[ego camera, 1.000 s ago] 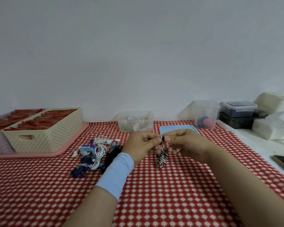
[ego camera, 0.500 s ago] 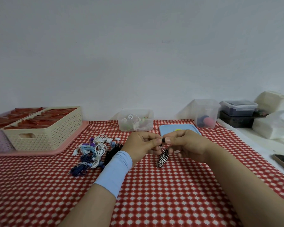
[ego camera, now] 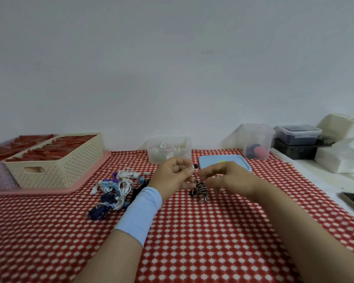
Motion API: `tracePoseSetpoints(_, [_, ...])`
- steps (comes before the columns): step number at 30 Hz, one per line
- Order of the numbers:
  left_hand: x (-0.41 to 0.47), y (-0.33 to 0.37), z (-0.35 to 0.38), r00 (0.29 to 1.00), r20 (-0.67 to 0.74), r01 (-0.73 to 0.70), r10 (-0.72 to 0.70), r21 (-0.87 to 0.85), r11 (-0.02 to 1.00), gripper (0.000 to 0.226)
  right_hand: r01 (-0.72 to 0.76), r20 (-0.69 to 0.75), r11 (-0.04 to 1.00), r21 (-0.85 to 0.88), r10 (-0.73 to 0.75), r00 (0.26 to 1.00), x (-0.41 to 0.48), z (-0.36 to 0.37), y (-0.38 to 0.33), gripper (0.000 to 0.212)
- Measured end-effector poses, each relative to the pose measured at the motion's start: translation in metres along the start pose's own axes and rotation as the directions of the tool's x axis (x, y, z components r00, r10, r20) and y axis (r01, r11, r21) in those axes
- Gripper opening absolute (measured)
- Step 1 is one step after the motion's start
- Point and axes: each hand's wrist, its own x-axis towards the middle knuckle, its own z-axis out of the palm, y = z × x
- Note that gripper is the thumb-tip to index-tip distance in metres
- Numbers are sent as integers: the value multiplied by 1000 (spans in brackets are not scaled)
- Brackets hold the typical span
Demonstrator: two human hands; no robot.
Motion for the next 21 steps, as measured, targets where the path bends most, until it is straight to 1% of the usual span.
tracePoseSetpoints(2, [0, 0, -2, 1000, 5, -1, 1, 1, 1000, 22, 39, 53, 980, -195, -30, 998, 2, 5, 2, 29])
tracePoseSetpoints(3, [0, 1, -3, 1000, 3, -2, 2, 15, 1000, 22, 48, 67, 967, -252, -32, 997, 3, 8, 2, 32])
tracePoseSetpoints(5, [1, 1, -5, 1000, -12, -1, 2, 81, 997, 21, 43, 65, 952, -302, -24, 998, 5, 13, 2, 33])
tracePoseSetpoints(8, [2, -1, -12, 998, -54, -4, 19, 253, 967, 20, 23, 12, 929, -369, -20, 1000, 7, 20, 3, 26])
tracePoseSetpoints(10, [3, 0, -17, 996, -80, -15, 44, 335, 942, 23, 18, -2, 920, -390, -20, 1000, 9, 23, 2, 22])
tracePoseSetpoints(13, [2, 2, -21, 995, -82, -20, 62, 432, 902, 21, 9, -35, 934, -358, -23, 999, 11, 25, 2, 15])
tracePoseSetpoints(14, [3, 3, -22, 996, -77, -13, 53, 450, 893, 20, 11, -56, 942, -335, -31, 998, 13, 25, 0, 15])
tracePoseSetpoints(16, [5, 5, -26, 998, -61, 16, 12, 429, 903, 17, 8, -119, 958, -287, -44, 992, 17, 24, -4, 17])
tracePoseSetpoints(18, [12, 11, -32, 997, -67, 55, -33, 360, 931, 16, 6, -189, 977, -213, -48, 981, 26, 20, -12, 16])
tracePoseSetpoints(20, [23, 19, -39, 995, -90, 65, -38, 320, 945, 15, 26, -226, 992, -122, -53, 973, 37, 15, -22, 13])
tracePoseSetpoints(21, [32, 23, -45, 994, -102, 60, -29, 318, 946, 12, 42, -238, 994, -105, -66, 969, 46, 13, -29, 12])
